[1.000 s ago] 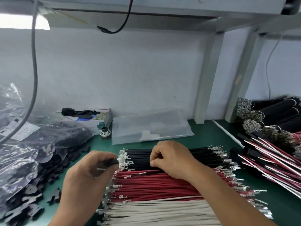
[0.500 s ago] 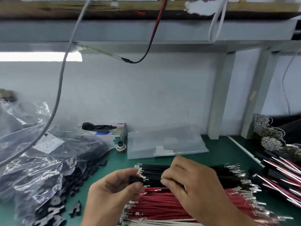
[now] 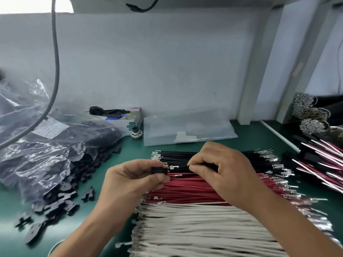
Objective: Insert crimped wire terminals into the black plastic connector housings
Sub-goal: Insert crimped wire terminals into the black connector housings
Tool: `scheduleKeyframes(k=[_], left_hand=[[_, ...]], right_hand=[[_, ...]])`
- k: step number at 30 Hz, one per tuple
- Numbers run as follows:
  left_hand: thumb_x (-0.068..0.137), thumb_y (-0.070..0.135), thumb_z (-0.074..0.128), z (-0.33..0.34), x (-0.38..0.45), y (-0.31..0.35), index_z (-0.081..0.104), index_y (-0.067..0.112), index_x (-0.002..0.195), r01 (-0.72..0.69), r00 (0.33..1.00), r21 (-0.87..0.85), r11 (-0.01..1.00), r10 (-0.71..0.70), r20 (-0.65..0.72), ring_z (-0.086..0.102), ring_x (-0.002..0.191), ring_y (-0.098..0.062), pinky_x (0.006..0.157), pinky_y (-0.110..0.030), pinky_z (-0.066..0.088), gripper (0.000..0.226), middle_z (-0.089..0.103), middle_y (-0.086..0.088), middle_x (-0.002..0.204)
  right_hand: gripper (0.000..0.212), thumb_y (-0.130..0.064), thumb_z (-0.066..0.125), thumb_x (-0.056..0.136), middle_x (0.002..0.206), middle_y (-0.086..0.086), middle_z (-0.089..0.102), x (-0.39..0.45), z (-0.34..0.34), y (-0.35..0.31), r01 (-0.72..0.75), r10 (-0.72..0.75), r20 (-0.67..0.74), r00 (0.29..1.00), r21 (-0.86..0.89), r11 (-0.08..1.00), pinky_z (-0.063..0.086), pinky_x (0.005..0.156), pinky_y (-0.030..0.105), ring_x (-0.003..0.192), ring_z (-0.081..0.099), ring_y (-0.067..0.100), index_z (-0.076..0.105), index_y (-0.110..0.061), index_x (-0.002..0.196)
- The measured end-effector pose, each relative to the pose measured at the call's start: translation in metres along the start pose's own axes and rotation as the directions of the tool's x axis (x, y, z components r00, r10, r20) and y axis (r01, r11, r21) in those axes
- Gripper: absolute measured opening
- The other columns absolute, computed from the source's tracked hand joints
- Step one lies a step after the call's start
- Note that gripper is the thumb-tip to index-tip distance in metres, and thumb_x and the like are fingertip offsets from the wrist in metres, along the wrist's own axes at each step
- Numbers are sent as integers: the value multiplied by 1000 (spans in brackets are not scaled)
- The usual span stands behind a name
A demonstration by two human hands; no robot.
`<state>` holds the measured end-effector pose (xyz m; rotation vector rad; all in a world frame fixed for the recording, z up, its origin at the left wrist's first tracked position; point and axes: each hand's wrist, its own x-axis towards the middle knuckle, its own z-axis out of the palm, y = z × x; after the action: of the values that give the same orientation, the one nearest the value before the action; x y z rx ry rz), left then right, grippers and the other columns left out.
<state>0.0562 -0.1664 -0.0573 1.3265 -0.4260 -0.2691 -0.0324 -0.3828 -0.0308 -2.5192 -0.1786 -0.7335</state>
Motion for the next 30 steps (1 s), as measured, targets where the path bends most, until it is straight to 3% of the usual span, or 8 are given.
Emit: scheduleKeyframes(k=[9, 14, 20, 26, 30], left_hand=[[60, 14, 87, 2, -3, -1, 83, 8, 93, 34, 997, 21, 999, -35, 62, 79, 83, -29, 70, -24, 61, 33, 78, -24, 88], [59, 14, 87, 3, -4, -1, 82, 9, 92, 53, 996, -7, 999, -53, 69, 79, 83, -31, 69, -25, 62, 33, 77, -25, 87], [59, 14, 87, 3, -5, 0, 82, 7, 93, 86, 993, -4, 996, -85, 76, 79, 79, -32, 65, -26, 62, 35, 77, -27, 86], [61, 16, 87, 6, -8, -2, 82, 10, 94, 72, 994, 36, 997, -75, 80, 78, 76, -33, 63, -26, 62, 33, 77, -26, 84], [61, 22, 87, 9, -7, 0, 83, 15, 94, 48, 997, 52, 998, -51, 54, 79, 78, -32, 62, -26, 62, 34, 78, -22, 84]], right_hand=[[11, -37, 60, 97, 86, -18, 61, -1, 8, -5, 14, -9, 95, 995, -50, 999, 46, 71, 25, 82, 59, 6, 68, -33, 89], [9, -32, 66, 95, 83, -19, 61, 0, 3, -4, 0, 3, 60, 998, -45, 999, 44, 68, 23, 81, 59, 4, 69, -33, 86], [8, -29, 67, 95, 84, -16, 61, 0, 6, -9, 32, -31, 66, 997, -13, 999, 48, 71, 30, 81, 59, 7, 71, -31, 88], [15, -38, 56, 94, 84, -17, 58, -2, 15, -16, 46, -44, 61, 997, -17, 999, 47, 69, 27, 78, 56, 4, 68, -31, 89], [10, -35, 62, 97, 85, -17, 62, -1, 15, -11, 7, -6, 31, 999, -6, 1000, 50, 72, 33, 80, 59, 5, 69, -32, 90]])
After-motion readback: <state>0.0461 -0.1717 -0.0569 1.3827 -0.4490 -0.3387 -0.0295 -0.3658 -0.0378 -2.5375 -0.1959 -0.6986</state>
